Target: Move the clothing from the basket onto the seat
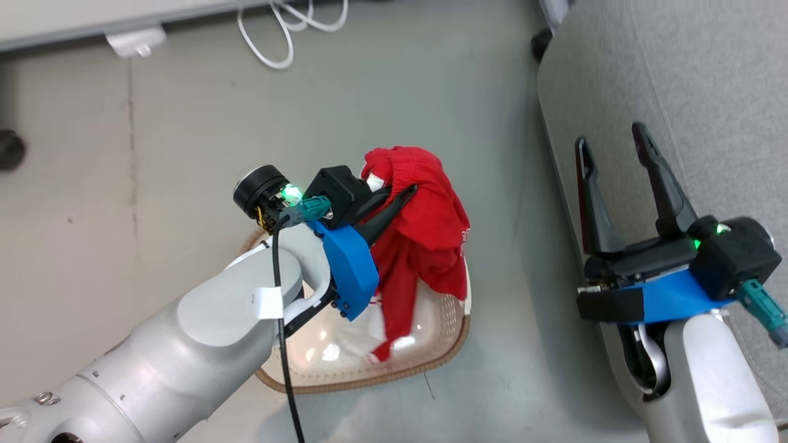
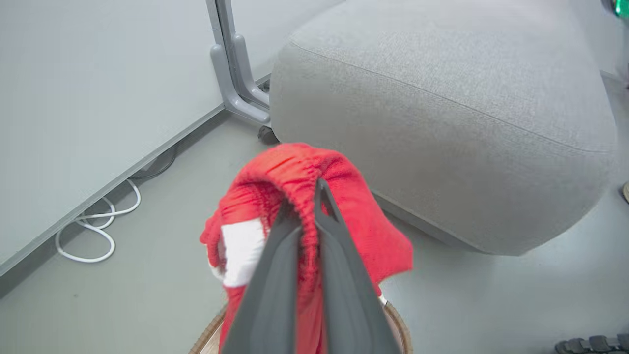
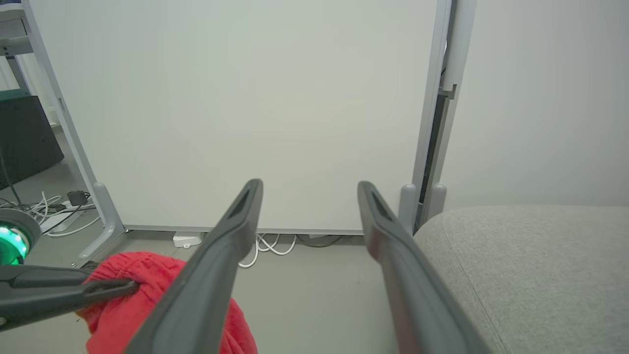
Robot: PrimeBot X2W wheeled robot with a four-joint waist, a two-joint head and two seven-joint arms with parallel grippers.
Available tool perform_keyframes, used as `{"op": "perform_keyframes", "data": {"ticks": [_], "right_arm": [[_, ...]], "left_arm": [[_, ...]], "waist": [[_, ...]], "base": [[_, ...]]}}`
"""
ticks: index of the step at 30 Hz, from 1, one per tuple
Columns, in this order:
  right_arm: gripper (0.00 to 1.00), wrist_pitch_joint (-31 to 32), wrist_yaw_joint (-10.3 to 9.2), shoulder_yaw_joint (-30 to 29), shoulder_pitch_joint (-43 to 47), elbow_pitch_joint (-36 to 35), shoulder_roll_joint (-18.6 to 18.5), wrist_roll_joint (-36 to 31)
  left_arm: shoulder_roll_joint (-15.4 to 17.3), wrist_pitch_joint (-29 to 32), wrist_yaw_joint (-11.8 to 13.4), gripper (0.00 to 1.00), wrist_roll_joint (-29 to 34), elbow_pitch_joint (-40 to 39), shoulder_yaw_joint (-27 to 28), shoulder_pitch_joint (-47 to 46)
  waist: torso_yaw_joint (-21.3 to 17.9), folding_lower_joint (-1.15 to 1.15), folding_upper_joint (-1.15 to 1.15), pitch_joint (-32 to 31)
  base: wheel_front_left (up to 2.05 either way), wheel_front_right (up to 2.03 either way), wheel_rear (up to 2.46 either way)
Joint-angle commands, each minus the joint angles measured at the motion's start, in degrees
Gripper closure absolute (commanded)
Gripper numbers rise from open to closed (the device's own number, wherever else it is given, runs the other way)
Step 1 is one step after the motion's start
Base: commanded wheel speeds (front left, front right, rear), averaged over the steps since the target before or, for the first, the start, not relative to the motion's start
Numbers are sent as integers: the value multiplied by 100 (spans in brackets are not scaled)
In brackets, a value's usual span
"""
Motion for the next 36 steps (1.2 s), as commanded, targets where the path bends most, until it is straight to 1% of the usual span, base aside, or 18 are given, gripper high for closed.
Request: {"op": "perform_keyframes", "data": {"ticks": [1,9,15,21,29,36], "right_arm": [[0,-31,0,-8,116,26,-13,-33],[0,-32,0,6,458,96,-14,57],[0,-32,0,-9,690,137,-14,89],[0,-31,0,-19,920,144,-14,132],[0,-32,0,-36,1031,142,-14,166],[0,-32,0,-62,1060,122,-14,178]], "left_arm": [[-12,-114,-7,100,-60,-26,-4,-18],[17,-514,-8,100,-456,-96,0,-155],[-16,-637,-8,100,-688,-216,107,-347],[-60,-663,-8,100,-661,-352,237,-543],[-76,-667,-8,100,-575,-479,363,-735],[-74,-668,-7,100,-567,-505,381,-708]], "waist": [[128,1,0,-283],[221,1,0,-849],[299,1,0,-1185],[383,1,0,-1419],[447,1,0,-1549],[488,1,0,-1601]], "base": [[0,0,0],[0,0,0],[0,0,0],[0,0,0],[0,0,0],[0,0,0]]}}
